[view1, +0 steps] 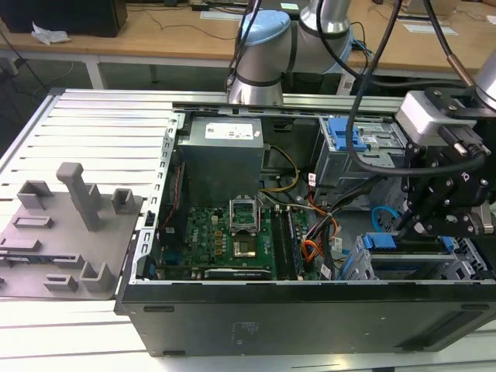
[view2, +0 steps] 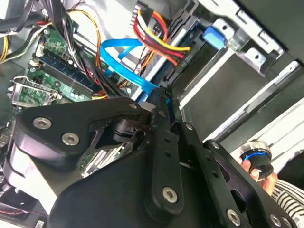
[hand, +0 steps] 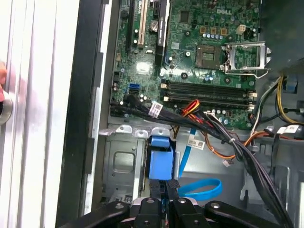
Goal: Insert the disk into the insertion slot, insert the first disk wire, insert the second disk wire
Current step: 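Insert the second disk wire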
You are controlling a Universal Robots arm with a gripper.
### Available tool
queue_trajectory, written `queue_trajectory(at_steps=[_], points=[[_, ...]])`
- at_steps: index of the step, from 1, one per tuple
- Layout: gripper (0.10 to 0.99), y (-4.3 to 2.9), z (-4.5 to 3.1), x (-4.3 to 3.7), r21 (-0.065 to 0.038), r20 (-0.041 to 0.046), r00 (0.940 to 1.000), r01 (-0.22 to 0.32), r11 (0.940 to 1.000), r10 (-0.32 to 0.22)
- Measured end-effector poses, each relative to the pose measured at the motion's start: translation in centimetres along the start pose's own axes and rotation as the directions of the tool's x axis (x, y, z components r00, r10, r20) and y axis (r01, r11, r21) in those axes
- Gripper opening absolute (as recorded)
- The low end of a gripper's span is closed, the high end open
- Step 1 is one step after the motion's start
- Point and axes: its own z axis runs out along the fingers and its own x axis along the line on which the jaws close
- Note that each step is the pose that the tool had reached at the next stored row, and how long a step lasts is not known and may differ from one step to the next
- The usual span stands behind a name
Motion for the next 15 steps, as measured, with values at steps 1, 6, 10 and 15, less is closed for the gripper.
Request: queue_trajectory(at_steps=[1, 6, 10, 15], points=[[0.161, -0.23, 0.09, 0.01, -0.001, 0.0002, 1.0000, 0.000, 1.0000, 0.000], [0.161, -0.81, 0.43, -0.18, -0.002, 0.0022, 1.0000, 0.000, 1.0000, 0.000], [0.161, -1.00, 0.49, -0.21, -0.002, 0.0019, 1.0000, 0.000, 1.0000, 0.000], [0.161, -1.08, 0.78, -0.19, -0.002, 0.0042, 1.0000, 0.000, 1.0000, 0.000]])
